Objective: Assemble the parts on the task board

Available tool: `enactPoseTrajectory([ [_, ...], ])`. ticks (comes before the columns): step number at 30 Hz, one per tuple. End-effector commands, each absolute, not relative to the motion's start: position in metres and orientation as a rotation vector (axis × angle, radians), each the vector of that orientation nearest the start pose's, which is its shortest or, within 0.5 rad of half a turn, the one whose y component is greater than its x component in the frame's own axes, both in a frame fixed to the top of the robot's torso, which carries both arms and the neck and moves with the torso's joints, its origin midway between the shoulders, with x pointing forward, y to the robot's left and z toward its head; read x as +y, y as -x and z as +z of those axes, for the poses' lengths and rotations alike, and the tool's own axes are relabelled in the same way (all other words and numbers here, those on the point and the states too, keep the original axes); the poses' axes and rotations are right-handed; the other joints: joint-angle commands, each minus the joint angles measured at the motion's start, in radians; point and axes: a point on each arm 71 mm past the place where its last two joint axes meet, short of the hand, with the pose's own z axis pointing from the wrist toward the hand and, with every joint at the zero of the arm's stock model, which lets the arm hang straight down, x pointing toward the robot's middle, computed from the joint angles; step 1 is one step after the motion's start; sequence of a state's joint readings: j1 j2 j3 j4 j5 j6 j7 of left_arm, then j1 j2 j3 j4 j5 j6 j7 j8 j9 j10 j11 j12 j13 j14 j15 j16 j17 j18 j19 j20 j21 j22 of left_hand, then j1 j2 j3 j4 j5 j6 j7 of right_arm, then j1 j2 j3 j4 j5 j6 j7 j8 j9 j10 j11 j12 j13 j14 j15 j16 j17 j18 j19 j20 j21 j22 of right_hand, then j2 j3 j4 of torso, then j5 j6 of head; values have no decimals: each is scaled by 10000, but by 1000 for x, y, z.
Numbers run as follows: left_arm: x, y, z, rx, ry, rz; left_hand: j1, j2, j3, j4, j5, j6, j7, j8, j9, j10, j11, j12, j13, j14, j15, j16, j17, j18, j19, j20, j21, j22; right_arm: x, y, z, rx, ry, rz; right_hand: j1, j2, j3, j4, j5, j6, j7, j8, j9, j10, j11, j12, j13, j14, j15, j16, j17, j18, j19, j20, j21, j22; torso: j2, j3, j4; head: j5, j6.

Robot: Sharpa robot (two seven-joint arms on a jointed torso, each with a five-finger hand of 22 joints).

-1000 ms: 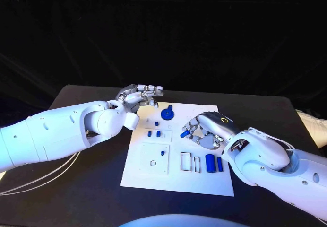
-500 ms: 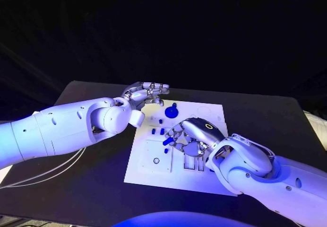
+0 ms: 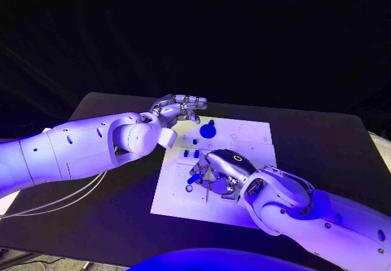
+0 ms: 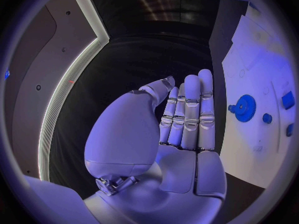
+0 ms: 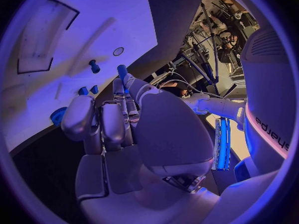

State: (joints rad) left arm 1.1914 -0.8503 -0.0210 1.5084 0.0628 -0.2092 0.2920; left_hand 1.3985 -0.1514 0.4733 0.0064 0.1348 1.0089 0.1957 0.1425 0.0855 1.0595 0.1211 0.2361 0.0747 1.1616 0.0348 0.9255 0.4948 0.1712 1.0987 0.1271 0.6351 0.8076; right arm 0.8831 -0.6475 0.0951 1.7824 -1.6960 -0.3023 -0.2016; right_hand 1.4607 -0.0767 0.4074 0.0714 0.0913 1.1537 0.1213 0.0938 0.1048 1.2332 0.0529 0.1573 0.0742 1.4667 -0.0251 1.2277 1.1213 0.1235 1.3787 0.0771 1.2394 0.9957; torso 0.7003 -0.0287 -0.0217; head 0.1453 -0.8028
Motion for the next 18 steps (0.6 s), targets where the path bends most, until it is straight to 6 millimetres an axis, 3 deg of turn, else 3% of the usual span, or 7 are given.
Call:
enactPoseTrajectory([
  [1,210,-491,-183,15217,12180,-16199,12,74,-4,-39,36,-91,-2,35,-10,-51,9,46,-11,34,-43,5,-9,111,18,3,-69,-10,-43,-365,-229,17030,3525,10089,-101,73,49,-4,52,25,35,3,18,-5,25,-73,-5,358,-33,-38,-19,-153,-3,-8,-20,-4,-5,4,-10,28,-23],
  [18,209,-491,-183,15232,12175,-16217,12,74,-4,-39,36,-91,-2,35,-10,-51,9,46,-11,34,-43,5,-9,111,18,3,-69,-10,-35,-364,-238,17228,3916,9888,-133,73,56,1,63,23,36,0,21,0,28,-89,-5,359,-30,-23,-3,-154,-5,-7,-18,-3,4,9,-3,43,-68],
])
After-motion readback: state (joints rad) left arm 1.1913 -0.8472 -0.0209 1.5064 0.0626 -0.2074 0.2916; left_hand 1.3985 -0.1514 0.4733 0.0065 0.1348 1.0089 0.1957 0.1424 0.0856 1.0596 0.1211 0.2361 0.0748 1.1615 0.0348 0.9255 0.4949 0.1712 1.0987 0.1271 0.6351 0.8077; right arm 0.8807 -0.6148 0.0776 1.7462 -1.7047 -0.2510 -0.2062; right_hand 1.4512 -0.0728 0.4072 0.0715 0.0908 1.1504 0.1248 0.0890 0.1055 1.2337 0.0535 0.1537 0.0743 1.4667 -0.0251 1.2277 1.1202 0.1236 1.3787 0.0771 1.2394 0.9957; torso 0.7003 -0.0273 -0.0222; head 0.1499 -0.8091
